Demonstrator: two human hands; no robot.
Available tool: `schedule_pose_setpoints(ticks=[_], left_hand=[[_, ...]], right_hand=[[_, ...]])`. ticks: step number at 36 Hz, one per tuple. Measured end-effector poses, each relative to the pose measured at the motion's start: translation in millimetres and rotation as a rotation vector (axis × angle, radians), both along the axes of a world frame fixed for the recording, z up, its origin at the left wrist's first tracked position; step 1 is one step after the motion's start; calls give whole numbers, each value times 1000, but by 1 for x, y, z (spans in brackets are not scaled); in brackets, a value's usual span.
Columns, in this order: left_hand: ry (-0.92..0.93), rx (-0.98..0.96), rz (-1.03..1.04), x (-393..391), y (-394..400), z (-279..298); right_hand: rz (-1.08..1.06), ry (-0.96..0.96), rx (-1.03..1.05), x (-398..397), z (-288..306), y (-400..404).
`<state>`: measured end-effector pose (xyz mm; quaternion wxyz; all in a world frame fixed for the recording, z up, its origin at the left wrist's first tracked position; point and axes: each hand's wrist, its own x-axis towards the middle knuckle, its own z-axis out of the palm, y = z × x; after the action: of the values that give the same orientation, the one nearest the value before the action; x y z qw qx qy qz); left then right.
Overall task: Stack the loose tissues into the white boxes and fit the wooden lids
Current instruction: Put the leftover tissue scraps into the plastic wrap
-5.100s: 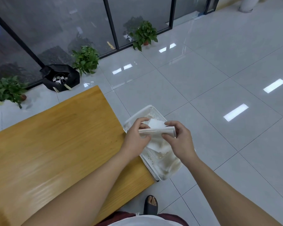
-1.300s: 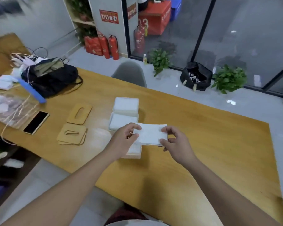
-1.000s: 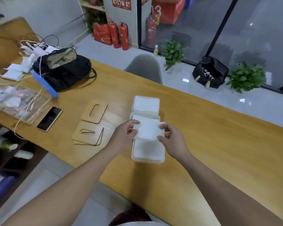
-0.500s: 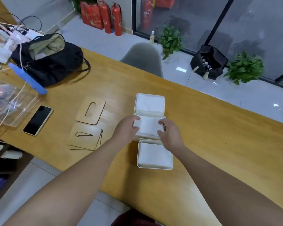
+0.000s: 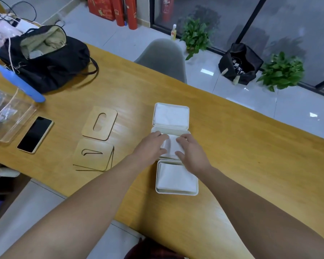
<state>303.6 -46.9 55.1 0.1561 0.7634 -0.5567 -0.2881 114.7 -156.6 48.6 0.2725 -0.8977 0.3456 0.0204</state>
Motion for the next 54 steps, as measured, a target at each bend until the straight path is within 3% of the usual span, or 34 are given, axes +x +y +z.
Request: schedule_pose_setpoints(ticks=[8, 18, 27, 38, 48, 54], left_hand=[[-22, 12, 47, -4, 1, 3], [117, -187, 226, -62, -3, 44], [245, -266, -72, -266, -63, 98], [350, -296, -473, -575, -125, 127], [439, -156, -631, -781, -137, 112], [367, -23, -600, -845, -146, 88]], right_hand=[[-23, -66, 38, -4, 5, 0], [-248, -374, 161, -82, 45, 3], [-613, -712, 263, -269, 101, 7], [-961, -805, 89, -565, 138, 28], [-1285, -755, 12, -760, 130, 60], [-1553, -518, 68, -836, 81, 59]])
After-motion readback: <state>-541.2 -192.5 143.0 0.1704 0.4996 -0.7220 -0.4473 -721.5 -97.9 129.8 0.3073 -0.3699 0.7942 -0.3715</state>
